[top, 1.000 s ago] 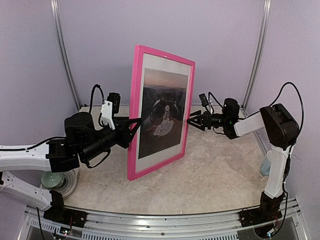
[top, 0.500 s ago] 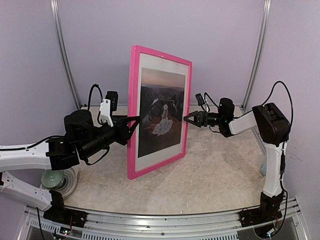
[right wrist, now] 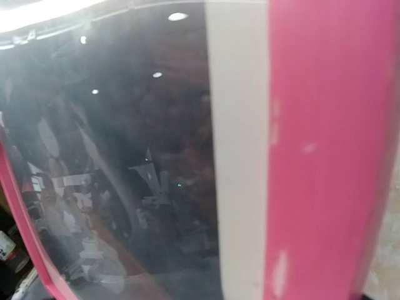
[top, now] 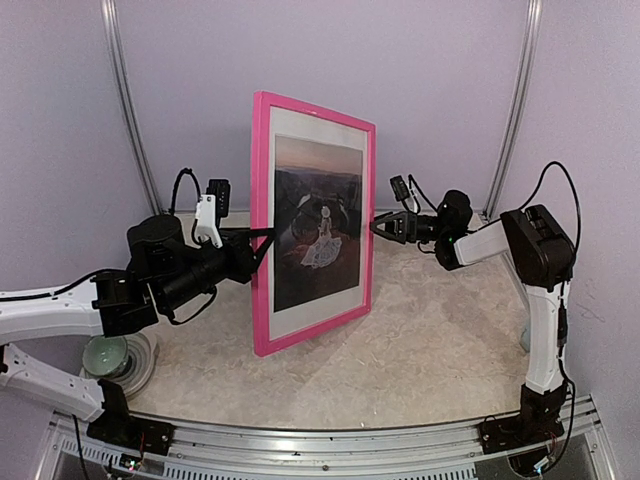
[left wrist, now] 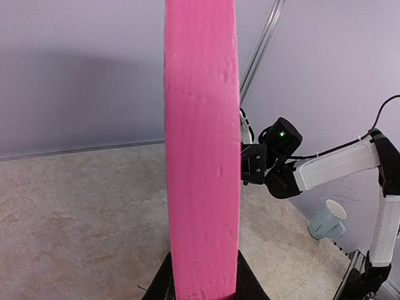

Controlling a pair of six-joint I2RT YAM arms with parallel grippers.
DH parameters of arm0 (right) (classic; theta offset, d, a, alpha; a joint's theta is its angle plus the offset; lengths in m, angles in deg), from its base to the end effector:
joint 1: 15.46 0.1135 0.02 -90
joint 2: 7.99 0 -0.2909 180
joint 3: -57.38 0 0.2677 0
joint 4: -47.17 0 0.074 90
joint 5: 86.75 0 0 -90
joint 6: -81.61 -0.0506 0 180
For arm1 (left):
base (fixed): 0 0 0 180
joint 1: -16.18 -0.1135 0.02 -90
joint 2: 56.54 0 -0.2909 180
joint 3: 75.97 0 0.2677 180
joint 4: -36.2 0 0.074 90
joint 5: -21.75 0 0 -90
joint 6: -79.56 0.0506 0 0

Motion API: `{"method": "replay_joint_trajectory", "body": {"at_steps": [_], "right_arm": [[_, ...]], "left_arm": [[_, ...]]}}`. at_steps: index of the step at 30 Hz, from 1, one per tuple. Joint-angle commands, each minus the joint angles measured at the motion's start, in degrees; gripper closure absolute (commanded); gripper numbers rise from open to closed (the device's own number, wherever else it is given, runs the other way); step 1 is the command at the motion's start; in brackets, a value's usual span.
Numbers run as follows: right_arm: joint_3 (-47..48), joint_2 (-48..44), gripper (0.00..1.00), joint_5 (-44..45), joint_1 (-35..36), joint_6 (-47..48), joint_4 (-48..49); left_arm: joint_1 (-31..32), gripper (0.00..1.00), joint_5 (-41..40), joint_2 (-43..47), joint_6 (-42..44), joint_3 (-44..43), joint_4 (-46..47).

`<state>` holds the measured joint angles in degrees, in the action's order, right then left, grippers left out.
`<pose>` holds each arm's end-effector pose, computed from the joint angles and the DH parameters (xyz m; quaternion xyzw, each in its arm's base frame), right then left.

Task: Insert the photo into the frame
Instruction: Turn over the photo frame.

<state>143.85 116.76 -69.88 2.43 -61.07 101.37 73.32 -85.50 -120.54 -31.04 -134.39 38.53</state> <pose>0.4431 0.1939 0.2110 -0.3091 0.6038 0.6633 0.3160 0.1651 -0.2279 0.3420 0.1275 0.7147 -0.3412 0.5971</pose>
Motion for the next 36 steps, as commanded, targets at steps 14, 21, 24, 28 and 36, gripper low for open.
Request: {"method": "replay_joint_trajectory", "body": {"at_steps": [14,21,24,28,36], "right_arm": [[-2.0,-7.4,0.01,-1.4,0.4,-5.5,-0.3],[-4.2,-12.2,0.01,1.0,0.4,3.2,-17.1],[-5.7,-14.7,0.01,2.4,0.3,7.3,-23.5],[-8.9,-17.8,0.01,3.8,0.3,10.1,-27.6],[-13.6,-21.5,0.01,6.7,0.1,17.8,-38.1]], "left_arm": [[-9.8,0.92,7.5,2.7,-9.7,1.0,10.4],[-10.9,0.92,8.6,1.7,-11.4,1.3,10.6],[-11.7,0.92,9.3,1.4,-12.4,1.8,10.6],[-13.1,0.92,11.1,0.8,-14.3,3.0,11.2],[-14.7,0.92,13.8,-1.3,-17.2,6.6,13.8]]}}
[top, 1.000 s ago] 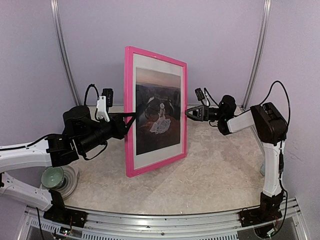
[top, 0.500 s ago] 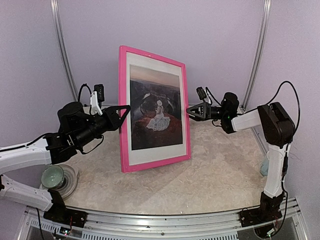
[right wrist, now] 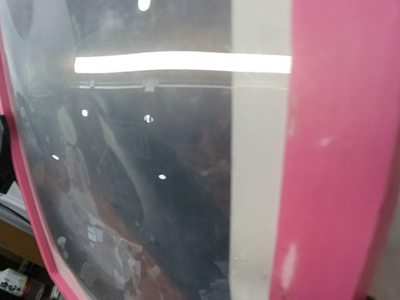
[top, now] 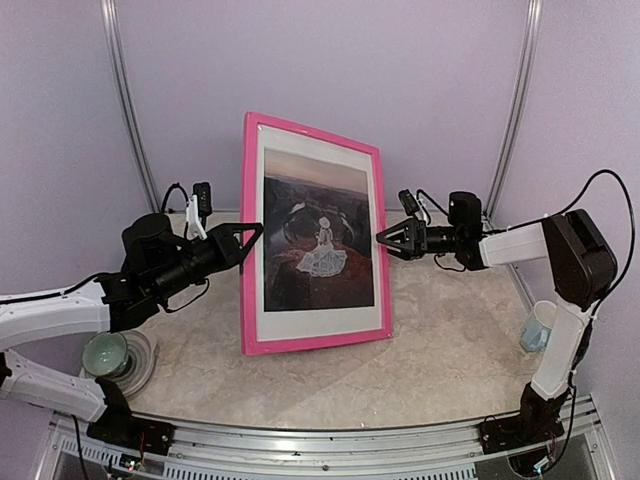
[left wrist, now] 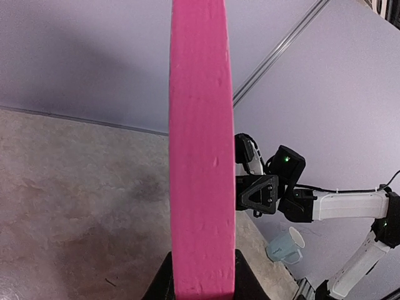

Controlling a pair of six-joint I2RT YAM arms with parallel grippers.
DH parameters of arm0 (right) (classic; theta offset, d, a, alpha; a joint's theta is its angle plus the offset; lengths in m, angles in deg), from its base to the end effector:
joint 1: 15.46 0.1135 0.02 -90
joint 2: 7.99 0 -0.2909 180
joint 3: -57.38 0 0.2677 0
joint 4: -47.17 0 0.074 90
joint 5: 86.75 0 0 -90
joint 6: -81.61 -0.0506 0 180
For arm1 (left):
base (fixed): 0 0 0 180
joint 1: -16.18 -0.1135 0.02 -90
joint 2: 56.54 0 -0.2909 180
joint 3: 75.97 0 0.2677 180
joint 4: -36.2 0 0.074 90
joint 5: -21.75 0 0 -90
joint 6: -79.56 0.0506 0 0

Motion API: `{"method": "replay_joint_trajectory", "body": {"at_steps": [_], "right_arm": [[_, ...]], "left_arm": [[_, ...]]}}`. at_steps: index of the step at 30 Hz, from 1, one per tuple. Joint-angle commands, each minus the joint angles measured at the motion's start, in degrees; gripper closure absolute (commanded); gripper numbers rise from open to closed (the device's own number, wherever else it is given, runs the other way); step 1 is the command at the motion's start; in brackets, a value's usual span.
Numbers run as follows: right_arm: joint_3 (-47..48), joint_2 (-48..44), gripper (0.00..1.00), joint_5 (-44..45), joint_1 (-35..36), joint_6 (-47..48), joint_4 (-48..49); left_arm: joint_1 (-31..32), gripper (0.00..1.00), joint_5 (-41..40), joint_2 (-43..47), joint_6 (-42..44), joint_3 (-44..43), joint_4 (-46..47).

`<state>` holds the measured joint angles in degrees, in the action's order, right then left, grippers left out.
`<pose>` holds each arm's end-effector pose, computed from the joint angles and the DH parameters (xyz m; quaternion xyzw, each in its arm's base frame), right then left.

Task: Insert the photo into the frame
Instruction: Turn over the photo frame, then place the photo frame at the center of the board.

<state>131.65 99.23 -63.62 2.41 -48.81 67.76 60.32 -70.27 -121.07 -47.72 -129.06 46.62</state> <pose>0.3878 0.1739 0.2257 -0.2116 0.7052 0.6297 0.2478 0.2035 -0.1950 0.3208 0.0303 0.7127 -0.4475 0.5393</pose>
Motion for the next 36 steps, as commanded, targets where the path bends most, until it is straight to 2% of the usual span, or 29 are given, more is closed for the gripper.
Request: {"method": "replay_joint_trajectory", "body": {"at_steps": [1,5,9,16,25,36], "right_arm": [[-2.1,-4.3,0.01,0.7,0.1,5.9,-5.1],[-3.9,-5.4,0.01,2.8,-0.3,9.1,-9.2],[-7.1,-6.1,0.01,3.6,-0.8,9.6,-8.8],[-10.6,-6.6,0.01,4.8,-1.3,9.2,-7.5],[-12.9,-6.0,0.01,6.2,-1.9,10.0,-8.0],[-14.9,-4.0,0.01,8.0,-3.0,9.9,-8.1]], "left_arm": [[-1.9,0.92,-1.1,-1.1,-1.0,1.9,6.3],[-3.4,0.92,0.7,-2.0,-3.8,4.4,8.9],[-3.6,0.92,1.0,-3.2,-5.1,5.5,10.1],[-3.7,0.82,-0.5,-6.2,-7.5,6.5,9.3],[-4.1,0.68,0.7,-10.2,-9.0,8.5,12.9],[-4.5,0.64,3.1,-15.1,-9.2,8.5,14.9]]}}
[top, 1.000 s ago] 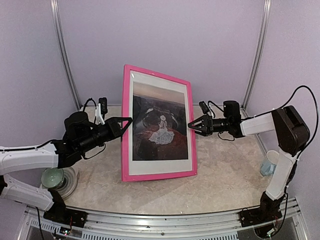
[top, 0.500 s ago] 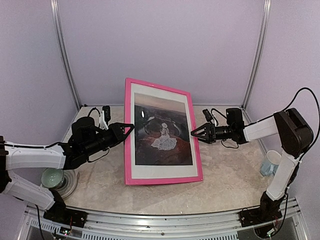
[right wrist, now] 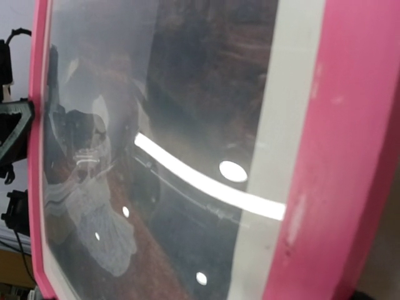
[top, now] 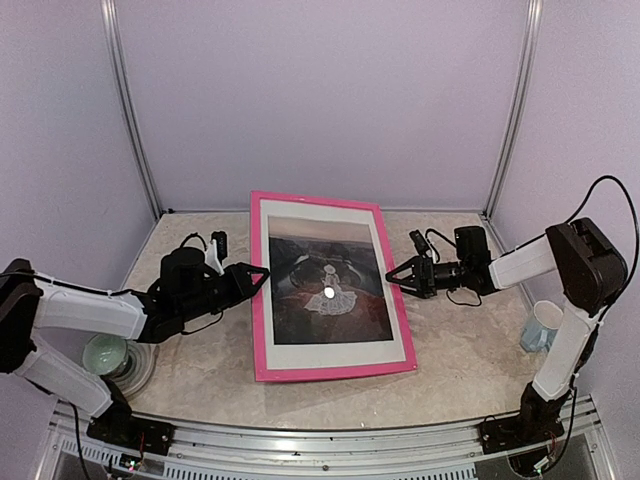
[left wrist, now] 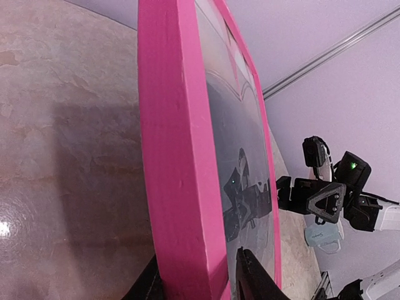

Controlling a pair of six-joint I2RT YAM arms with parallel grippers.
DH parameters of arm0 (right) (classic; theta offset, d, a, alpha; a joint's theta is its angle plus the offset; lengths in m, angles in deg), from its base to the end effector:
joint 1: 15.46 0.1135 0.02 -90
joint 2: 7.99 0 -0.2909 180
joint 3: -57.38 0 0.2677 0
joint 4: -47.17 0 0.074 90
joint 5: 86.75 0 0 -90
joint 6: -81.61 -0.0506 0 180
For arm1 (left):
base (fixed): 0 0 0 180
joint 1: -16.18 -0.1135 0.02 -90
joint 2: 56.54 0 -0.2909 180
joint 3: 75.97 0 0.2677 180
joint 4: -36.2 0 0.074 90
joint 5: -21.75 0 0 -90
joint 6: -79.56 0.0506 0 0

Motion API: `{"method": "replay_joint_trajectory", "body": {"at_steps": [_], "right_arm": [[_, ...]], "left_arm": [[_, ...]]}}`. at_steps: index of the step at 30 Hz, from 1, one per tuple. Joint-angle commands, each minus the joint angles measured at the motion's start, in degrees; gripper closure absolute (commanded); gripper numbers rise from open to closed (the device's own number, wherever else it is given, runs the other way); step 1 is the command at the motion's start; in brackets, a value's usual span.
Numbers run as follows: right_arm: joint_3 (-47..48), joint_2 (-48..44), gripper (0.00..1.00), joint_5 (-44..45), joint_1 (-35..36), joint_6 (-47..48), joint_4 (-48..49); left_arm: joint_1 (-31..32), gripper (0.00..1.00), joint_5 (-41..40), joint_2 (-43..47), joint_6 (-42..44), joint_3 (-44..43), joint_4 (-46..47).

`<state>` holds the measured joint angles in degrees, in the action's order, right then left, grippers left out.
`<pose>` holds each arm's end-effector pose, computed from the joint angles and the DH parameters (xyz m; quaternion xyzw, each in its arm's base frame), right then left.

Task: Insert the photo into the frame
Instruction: Place the photo frame at the center of the board.

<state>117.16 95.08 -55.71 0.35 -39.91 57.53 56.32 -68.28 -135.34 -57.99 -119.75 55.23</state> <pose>0.3390 0.1411 0.1589 -0.1284 0.7897 0.5629 0.2073 0.2313 -0.1950 0.2109 -0.0518 0.7969 -0.4168 0.4342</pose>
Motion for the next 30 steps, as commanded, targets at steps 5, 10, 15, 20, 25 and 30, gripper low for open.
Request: {"method": "replay_joint_trajectory", "body": {"at_steps": [5,10,15,20,25,30], "right_arm": [[-0.8,0.5,0.01,0.8,-1.2,1.5,1.1],[-1.0,0.9,0.01,1.6,-1.3,2.2,-0.1],[-0.9,1.2,0.01,3.2,-1.3,3.6,-2.6],[-0.9,1.5,0.01,4.8,-1.4,4.4,-4.3],[-1.4,1.6,0.01,5.6,-1.4,4.6,-4.8],[-1.9,1.5,0.01,6.9,-1.3,4.6,-4.9]], "left_arm": [[-0.7,0.60,2.2,-3.8,0.9,-1.0,7.6],[-1.2,0.58,2.9,-6.9,0.8,-1.6,9.0],[-1.7,0.58,3.1,-9.8,1.3,-2.6,9.4],[-2.3,0.57,3.3,-12.5,1.8,-3.8,9.5],[-2.5,0.57,3.7,-16.1,1.9,-5.2,10.2],[-3.1,0.57,4.3,-20.2,2.1,-7.1,11.1]]}}
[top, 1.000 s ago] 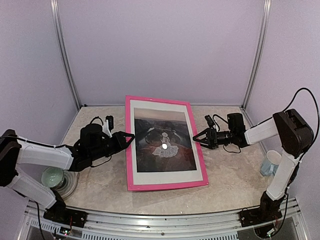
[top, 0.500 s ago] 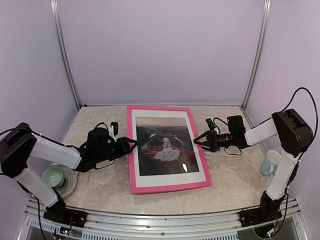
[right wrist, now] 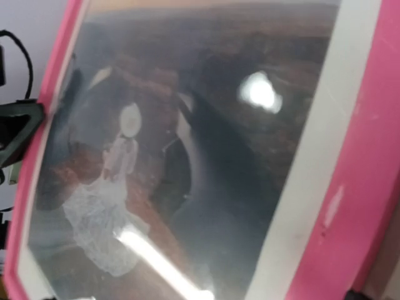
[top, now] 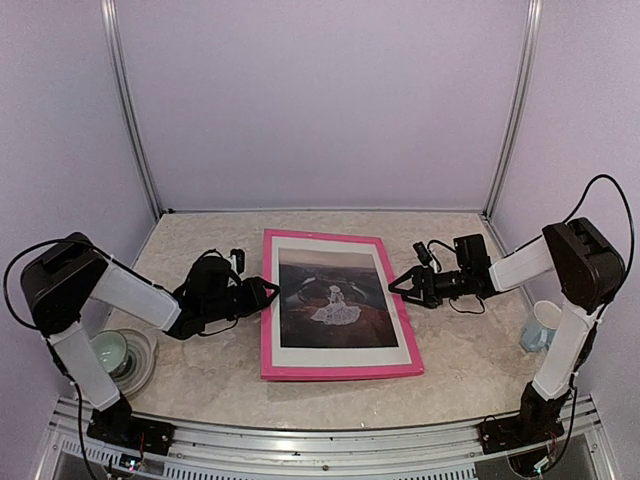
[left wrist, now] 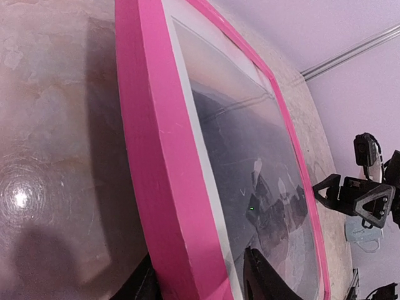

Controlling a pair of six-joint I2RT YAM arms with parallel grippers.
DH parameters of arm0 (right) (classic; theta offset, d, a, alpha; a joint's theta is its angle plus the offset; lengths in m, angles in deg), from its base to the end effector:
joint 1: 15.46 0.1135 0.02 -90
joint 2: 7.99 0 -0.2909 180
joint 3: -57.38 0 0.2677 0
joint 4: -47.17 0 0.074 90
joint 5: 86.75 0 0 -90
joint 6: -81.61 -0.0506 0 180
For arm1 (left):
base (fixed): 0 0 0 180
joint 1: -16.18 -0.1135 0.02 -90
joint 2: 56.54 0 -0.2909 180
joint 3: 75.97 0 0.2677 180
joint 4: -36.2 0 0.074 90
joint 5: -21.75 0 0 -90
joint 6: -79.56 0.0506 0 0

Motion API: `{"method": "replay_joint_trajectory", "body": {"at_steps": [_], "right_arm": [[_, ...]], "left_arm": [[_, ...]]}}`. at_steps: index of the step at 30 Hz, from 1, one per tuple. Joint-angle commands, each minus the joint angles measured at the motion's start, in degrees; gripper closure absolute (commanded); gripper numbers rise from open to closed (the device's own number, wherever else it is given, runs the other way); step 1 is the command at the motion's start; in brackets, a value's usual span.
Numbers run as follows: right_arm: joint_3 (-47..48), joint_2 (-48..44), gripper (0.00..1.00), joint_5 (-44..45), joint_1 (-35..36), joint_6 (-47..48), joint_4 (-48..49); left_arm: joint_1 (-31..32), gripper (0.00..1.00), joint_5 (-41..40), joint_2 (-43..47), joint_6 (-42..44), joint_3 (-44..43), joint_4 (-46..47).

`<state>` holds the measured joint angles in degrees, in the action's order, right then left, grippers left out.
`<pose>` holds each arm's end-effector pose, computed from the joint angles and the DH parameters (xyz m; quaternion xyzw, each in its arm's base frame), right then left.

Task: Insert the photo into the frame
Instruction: Place the photo frame at the center of the board.

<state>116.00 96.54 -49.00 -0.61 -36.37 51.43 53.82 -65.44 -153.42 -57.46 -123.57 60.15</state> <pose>0.3355 0.1303 0.1331 -0.0855 0.8343 0.5082 0.1956 0.2693 -0.2109 0.1461 -0.0560 0.8429 -0.3754 0.3813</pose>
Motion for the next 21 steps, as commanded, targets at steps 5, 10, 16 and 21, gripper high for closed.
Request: {"method": "replay_joint_trajectory", "body": {"at_steps": [5,10,16,21], "right_arm": [[-1.3,0.0,0.01,0.9,-0.4,0.3,2.0],[-1.7,0.3,0.01,1.0,-0.3,-0.5,3.1],[-2.6,0.0,0.01,2.1,-0.1,-1.2,3.8],[-2.8,-0.6,0.01,3.1,-0.1,-1.2,3.2]], "left_arm": [[-1.3,0.55,1.6,-4.5,2.0,-5.1,6.1],[-1.5,0.50,0.3,-5.4,3.5,-7.0,4.4],[-2.0,0.42,-1.0,-7.6,5.2,-9.6,2.5],[-2.1,0.38,-2.0,-8.5,5.3,-9.7,1.1]]}}
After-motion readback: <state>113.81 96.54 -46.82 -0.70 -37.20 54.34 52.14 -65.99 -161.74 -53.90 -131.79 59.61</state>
